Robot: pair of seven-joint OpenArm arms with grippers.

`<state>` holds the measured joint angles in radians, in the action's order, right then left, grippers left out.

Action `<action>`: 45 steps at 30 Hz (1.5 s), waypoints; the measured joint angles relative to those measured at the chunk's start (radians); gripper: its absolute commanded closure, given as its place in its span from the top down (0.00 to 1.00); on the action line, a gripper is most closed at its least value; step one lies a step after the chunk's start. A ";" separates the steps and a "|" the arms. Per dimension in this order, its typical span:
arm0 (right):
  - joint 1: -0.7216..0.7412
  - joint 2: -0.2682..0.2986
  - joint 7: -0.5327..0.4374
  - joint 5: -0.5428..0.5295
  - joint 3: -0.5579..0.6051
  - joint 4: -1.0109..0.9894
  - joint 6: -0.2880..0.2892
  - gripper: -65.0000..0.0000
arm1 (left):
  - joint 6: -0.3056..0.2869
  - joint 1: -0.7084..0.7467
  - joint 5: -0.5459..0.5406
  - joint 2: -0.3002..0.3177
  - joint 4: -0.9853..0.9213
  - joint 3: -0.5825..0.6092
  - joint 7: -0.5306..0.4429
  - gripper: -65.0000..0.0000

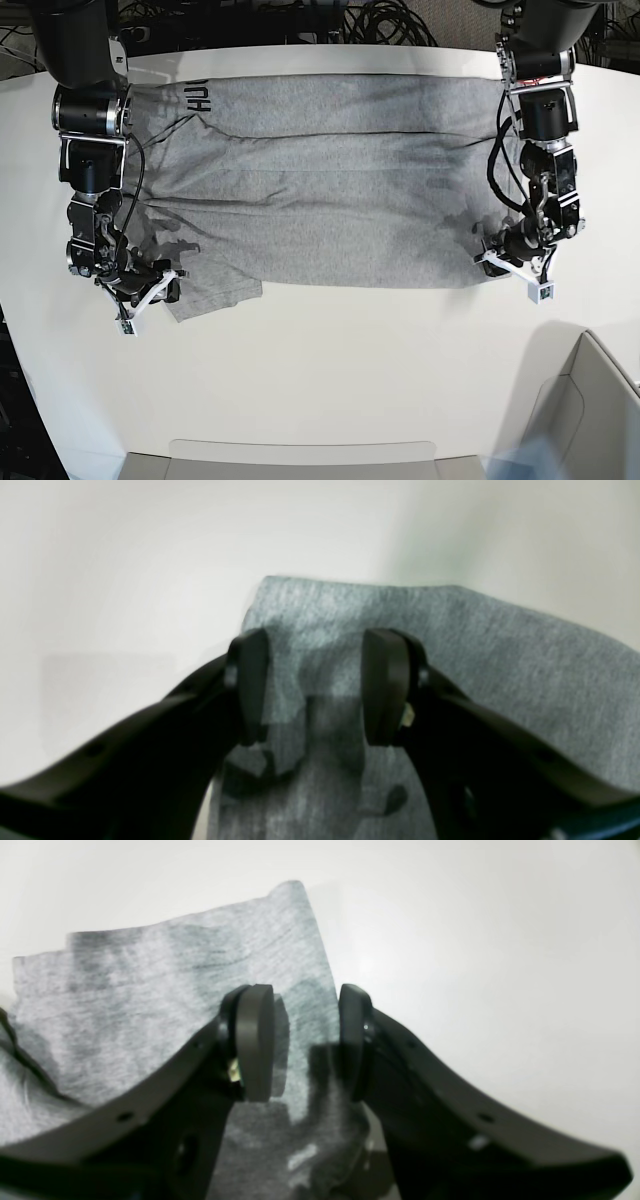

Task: Fold the T-shirt properly
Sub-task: 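Grasp the hem corners with both grippers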

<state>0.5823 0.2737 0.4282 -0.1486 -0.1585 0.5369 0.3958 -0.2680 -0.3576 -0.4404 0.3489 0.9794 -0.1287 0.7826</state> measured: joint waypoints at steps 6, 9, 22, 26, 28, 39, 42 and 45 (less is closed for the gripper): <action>0.010 0.000 -0.003 0.011 0.070 0.000 -0.012 0.00 | -0.037 0.002 0.009 0.000 -0.018 -0.006 -0.004 0.00; 0.010 -0.001 -0.003 0.011 0.070 0.002 -0.011 0.00 | -0.044 -0.007 -0.001 0.003 -0.037 -0.010 -0.006 0.00; -0.014 -0.002 0.073 0.032 0.075 0.113 -0.007 0.00 | -0.038 0.050 0.007 -0.011 0.132 -0.156 0.047 0.00; -0.021 -0.001 0.080 0.037 0.075 0.140 -0.007 0.00 | -0.040 0.095 0.007 -0.012 0.189 -0.156 0.046 0.00; -0.026 -0.001 0.079 0.036 0.075 0.167 -0.007 0.00 | -0.039 0.118 0.009 -0.013 0.215 -0.156 0.046 0.00; -0.114 -0.001 0.189 0.032 0.077 0.467 -0.007 0.00 | -0.037 0.195 0.007 -0.013 0.319 -0.156 0.047 0.00; -0.147 -0.008 0.195 0.025 0.045 0.546 -0.004 0.00 | -0.036 0.195 0.007 -0.013 0.319 -0.156 0.047 0.00; -0.166 -0.016 0.203 0.028 -0.046 0.593 -0.004 0.00 | -0.036 0.197 0.007 -0.013 0.319 -0.156 0.047 0.00</action>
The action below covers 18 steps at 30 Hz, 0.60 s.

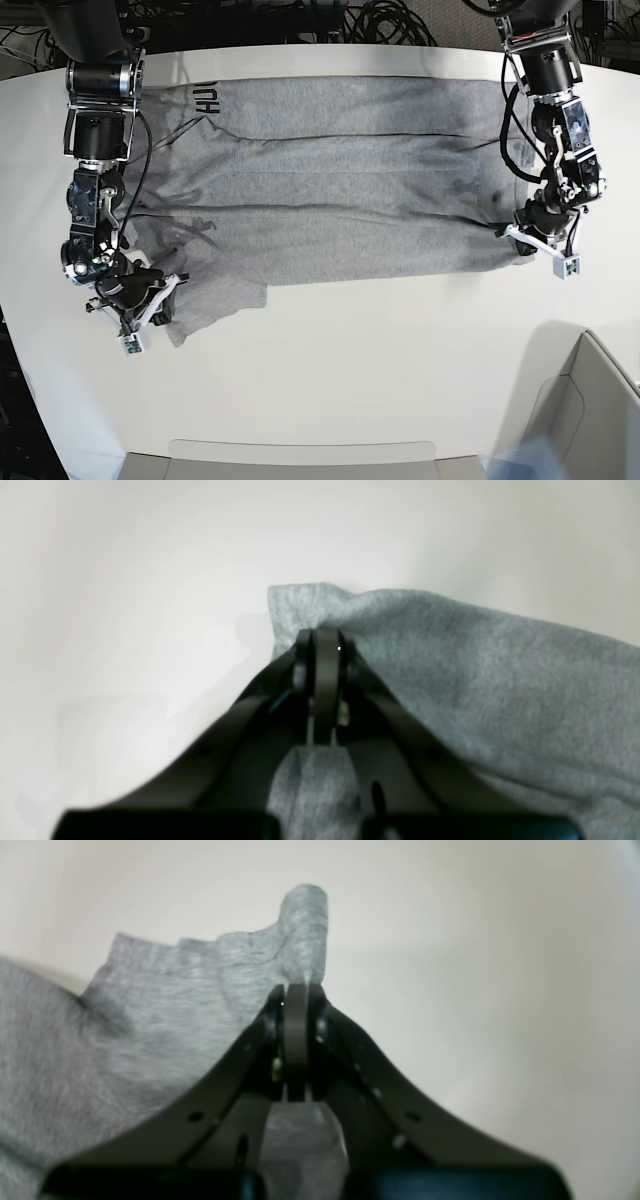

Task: Fold the T-shirt properly
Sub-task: 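Grasp the hem corners with both grippers, then lift the hem with both grippers and fold it up onto the folded shoulder edge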

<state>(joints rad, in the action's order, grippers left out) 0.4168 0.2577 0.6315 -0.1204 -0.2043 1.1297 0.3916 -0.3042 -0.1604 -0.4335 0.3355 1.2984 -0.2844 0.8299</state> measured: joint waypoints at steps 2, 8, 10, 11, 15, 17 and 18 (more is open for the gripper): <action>0.002 0.012 -0.002 0.008 -0.016 0.019 -0.001 0.00 | 0.000 0.000 0.000 0.000 0.000 0.000 0.000 0.00; 0.000 0.013 0.060 0.005 -0.021 0.079 0.000 0.00 | 0.000 0.000 0.000 0.000 0.000 0.000 -0.001 0.00; -0.008 0.014 0.073 0.004 -0.021 0.119 0.001 0.00 | 0.000 0.000 0.000 0.000 0.000 0.000 -0.001 0.00; -0.017 0.015 0.076 0.005 -0.021 0.142 0.000 0.00 | 0.000 0.000 0.000 0.000 0.000 0.000 -0.001 0.00; -0.057 0.012 0.095 0.002 -0.020 0.219 0.001 0.00 | 0.000 0.019 0.000 0.000 0.056 0.000 0.001 0.00; -0.074 0.010 0.135 0.003 -0.020 0.256 0.001 0.00 | -0.001 0.051 -0.001 0.000 0.119 0.000 -0.001 0.00; -0.085 0.010 0.143 0.005 -0.020 0.275 0.000 0.00 | -0.001 0.065 0.000 0.000 0.144 0.000 0.000 0.00</action>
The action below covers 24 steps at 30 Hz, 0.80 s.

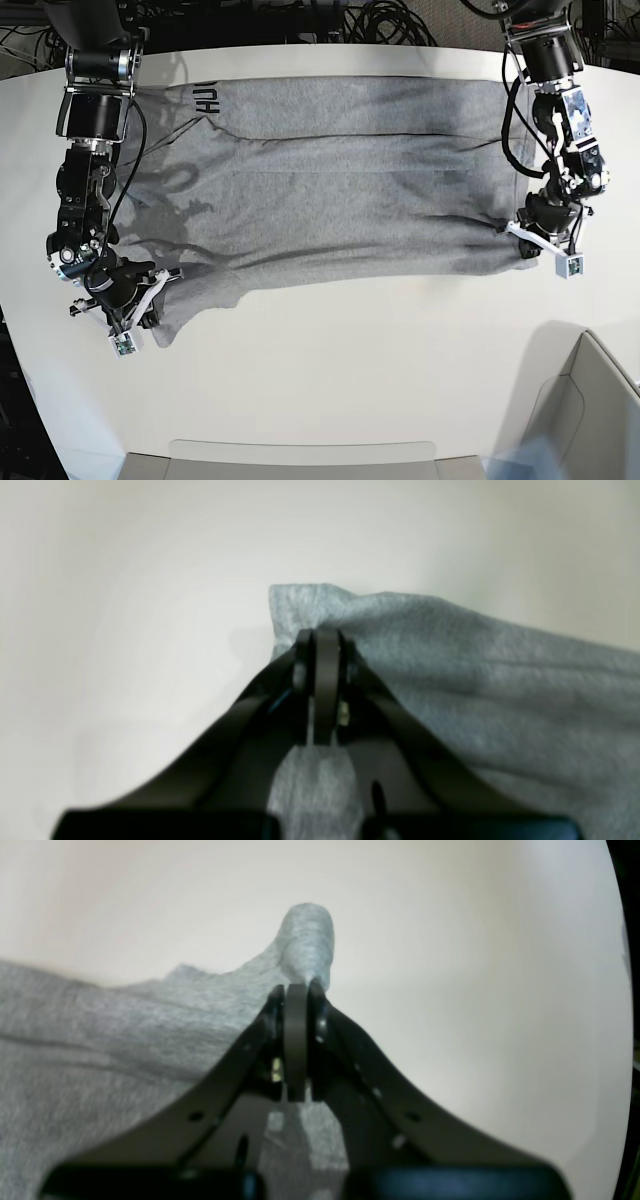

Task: Fold the T-shirt properly
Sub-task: 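Lift the hem with both grippers and fold it up onto the folded shoulder edge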

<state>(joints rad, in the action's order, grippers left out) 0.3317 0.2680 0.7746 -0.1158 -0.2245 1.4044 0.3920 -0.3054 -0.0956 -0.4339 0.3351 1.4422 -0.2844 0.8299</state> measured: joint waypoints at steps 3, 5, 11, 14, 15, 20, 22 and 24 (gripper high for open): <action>-0.037 0.002 0.016 0.001 -0.002 0.068 0.000 0.00 | -0.002 0.032 0.000 0.000 0.050 0.000 0.006 0.00; -0.062 0.003 0.024 -0.003 -0.002 0.110 0.000 0.00 | -0.001 0.042 0.000 0.001 0.064 0.000 0.040 0.00; -0.132 -0.006 0.136 -0.015 -0.050 0.248 0.006 0.00 | 0.000 0.063 0.000 0.002 0.073 0.000 0.087 0.00; -0.145 -0.005 0.179 -0.006 -0.108 0.309 0.011 0.00 | 0.000 0.095 0.000 0.003 0.124 0.000 0.097 0.00; -0.153 -0.004 0.187 -0.003 -0.116 0.332 0.030 0.00 | 0.001 0.108 0.000 0.003 0.142 0.000 0.100 0.00; -0.178 -0.011 0.304 -0.012 -0.174 0.405 0.123 0.00 | -0.003 0.158 -0.003 0.005 0.192 0.000 0.105 0.00; -0.189 -0.008 0.307 -0.012 -0.198 0.427 0.137 0.00 | -0.003 0.177 -0.003 0.005 0.195 0.000 0.105 0.00; -0.219 -0.004 0.311 -0.009 -0.211 0.457 0.140 0.00 | -0.003 0.197 -0.003 0.005 0.205 0.000 0.105 0.00</action>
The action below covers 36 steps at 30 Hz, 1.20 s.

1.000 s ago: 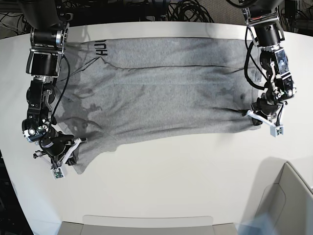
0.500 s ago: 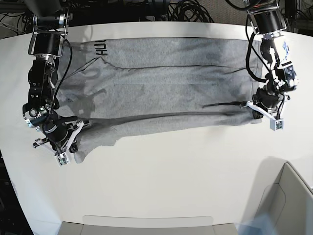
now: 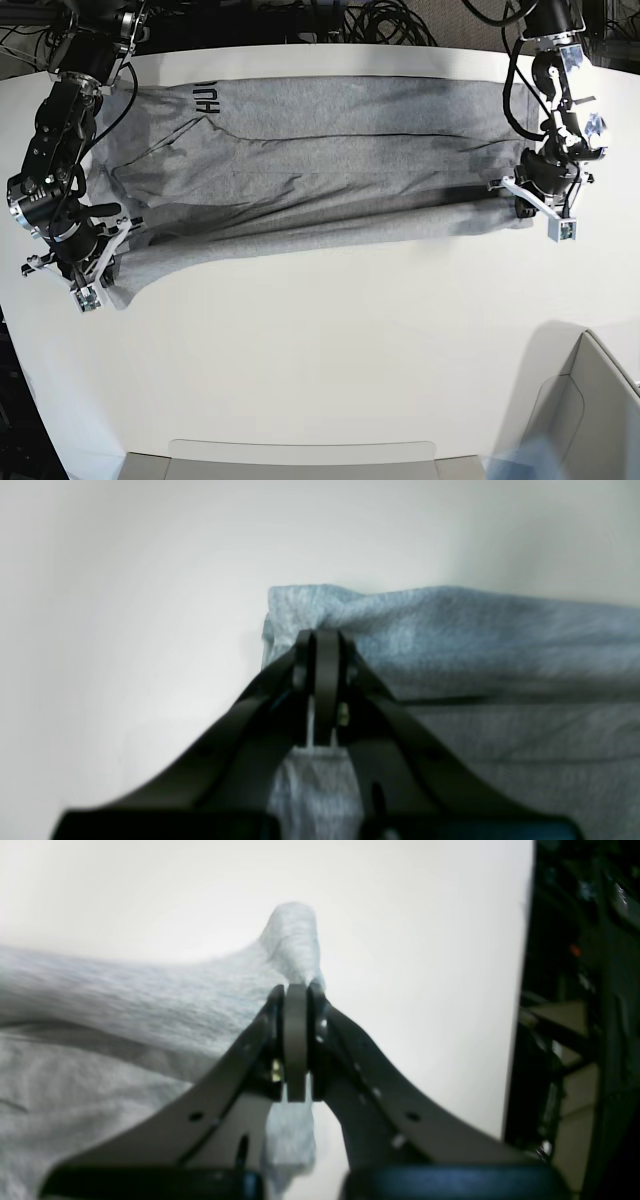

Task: Fold the T-shirt properly
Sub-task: 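Lift the hem with both grippers and fold it up onto the folded shoulder edge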

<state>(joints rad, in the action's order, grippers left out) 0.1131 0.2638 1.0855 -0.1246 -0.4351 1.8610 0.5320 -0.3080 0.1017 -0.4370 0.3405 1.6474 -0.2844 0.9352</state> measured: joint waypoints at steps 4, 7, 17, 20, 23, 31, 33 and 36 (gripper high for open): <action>-0.060 -0.002 0.008 -0.003 0.003 0.038 0.011 0.00 | 0.000 0.045 0.000 0.000 0.048 0.000 0.000 0.00; -0.082 -0.001 0.007 -0.003 0.003 0.050 0.011 0.00 | -0.006 0.074 -0.007 -0.007 0.086 -0.042 0.001 0.00; -0.124 -0.003 0.006 -0.003 0.003 0.088 0.011 0.00 | -0.003 0.116 -0.005 -0.006 0.098 -0.103 0.004 0.00; -0.156 -0.004 0.007 -0.003 0.003 0.109 0.011 0.00 | -0.003 0.151 0.000 -0.005 0.149 -0.103 0.006 0.00; -0.186 -0.003 0.008 -0.003 0.003 0.109 0.011 0.00 | -0.004 0.176 -0.001 -0.005 0.182 -0.103 0.003 0.00; -0.257 -0.001 0.007 -0.006 -0.026 0.135 0.015 0.00 | -0.004 0.229 -0.001 -0.005 0.186 -0.103 0.004 0.00; -0.265 -0.002 0.006 -0.004 -0.058 0.155 0.076 0.00 | -0.003 0.238 -0.001 -0.005 0.190 -0.103 0.003 0.00; -0.253 -0.005 0.090 -0.016 -0.118 0.159 0.144 0.00 | -0.004 0.262 -0.006 -0.005 0.225 -0.103 0.003 0.00</action>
<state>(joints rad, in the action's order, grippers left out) -0.1398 0.2584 1.1759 -0.1406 -0.5529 2.0205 0.6758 -0.3122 0.3634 -0.4427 0.3355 1.8725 -0.3874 0.9382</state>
